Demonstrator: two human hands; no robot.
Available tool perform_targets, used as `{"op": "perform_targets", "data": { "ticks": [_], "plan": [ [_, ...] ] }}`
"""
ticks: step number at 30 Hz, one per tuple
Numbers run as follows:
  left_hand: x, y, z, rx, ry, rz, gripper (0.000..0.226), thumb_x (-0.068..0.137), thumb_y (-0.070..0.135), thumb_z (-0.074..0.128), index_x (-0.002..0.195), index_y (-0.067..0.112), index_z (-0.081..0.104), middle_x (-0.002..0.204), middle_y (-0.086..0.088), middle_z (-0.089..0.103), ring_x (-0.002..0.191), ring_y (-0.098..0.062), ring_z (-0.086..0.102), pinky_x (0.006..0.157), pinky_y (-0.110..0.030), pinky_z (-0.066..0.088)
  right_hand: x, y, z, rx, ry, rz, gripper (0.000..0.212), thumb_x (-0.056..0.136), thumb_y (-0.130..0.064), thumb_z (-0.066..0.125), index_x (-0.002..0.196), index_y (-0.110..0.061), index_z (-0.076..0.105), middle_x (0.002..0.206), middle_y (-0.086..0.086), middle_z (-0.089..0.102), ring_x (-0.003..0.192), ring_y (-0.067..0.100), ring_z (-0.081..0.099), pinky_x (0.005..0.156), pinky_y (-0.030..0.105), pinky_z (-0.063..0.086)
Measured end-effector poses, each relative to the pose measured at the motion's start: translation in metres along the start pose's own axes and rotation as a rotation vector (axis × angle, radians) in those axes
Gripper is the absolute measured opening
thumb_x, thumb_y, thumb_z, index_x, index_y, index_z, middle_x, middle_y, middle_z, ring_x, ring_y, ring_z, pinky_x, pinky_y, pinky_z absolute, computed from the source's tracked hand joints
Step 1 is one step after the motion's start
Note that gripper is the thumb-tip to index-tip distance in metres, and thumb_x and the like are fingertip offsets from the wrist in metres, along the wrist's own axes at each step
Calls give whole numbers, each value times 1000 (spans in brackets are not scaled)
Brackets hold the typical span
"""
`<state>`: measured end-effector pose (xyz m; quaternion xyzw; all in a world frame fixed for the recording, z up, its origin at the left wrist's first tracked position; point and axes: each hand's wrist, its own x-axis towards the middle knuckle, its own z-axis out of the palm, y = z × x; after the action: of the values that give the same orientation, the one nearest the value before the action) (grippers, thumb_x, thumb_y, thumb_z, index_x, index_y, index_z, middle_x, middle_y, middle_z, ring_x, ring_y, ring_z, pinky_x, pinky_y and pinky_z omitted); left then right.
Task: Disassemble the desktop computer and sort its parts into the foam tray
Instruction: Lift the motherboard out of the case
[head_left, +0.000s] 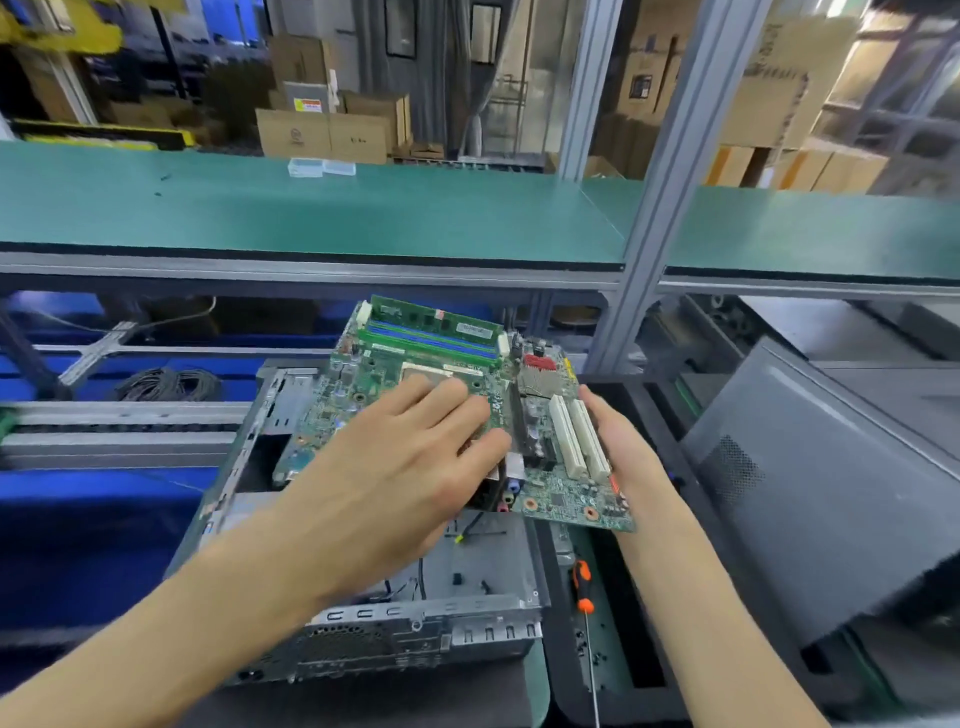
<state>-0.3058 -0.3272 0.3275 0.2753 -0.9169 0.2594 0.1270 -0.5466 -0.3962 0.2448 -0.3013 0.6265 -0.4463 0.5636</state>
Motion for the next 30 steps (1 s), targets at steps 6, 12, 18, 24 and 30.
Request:
{"op": "perform_targets", "data": {
  "ticks": [6, 12, 18, 24, 30],
  "plan": [
    [43, 15, 13, -475, 118, -116, 65, 90, 68, 49, 144, 32, 43, 132, 5, 44, 122, -13, 39, 108, -31, 28, 14, -7, -96, 6, 67, -75, 73, 86, -76, 53, 149, -39, 48, 158, -5, 42, 144, 21, 38, 118, 52, 30],
    [113, 31, 84, -1099, -75, -957, 72, 99, 46, 46, 158, 22, 11, 162, 1, 18, 146, -14, 23, 117, -31, 19, 34, 6, -185, 125, 171, -23, 62, 91, -66, 57, 138, -26, 63, 143, 5, 60, 133, 27, 54, 118, 51, 36],
    [176, 69, 161, -1414, -318, -1252, 65, 101, 43, 50, 154, 17, 25, 140, 12, 45, 112, -8, 47, 95, -28, 36, 76, 21, -231, 155, 261, 40, 60, 87, -64, 65, 128, -20, 70, 125, 11, 71, 116, 33, 67, 108, 53, 47],
    [196, 93, 248, -1546, -470, -1629, 57, 99, 34, 54, 146, 6, 40, 121, -5, 48, 112, -26, 47, 95, -39, 34, 133, 32, -240, -259, 276, 48, 62, 103, -56, 42, 149, -15, 49, 154, 8, 47, 138, 25, 46, 114, 39, 33],
    [204, 111, 303, -1507, -503, -1766, 56, 103, 30, 43, 154, 12, 29, 151, -10, 37, 123, -25, 42, 112, -48, 27, 179, 68, -246, -564, 162, 84, 62, 106, -46, 40, 108, 10, 67, 118, 27, 66, 121, 41, 57, 99, 40, 42]
  ]
}}
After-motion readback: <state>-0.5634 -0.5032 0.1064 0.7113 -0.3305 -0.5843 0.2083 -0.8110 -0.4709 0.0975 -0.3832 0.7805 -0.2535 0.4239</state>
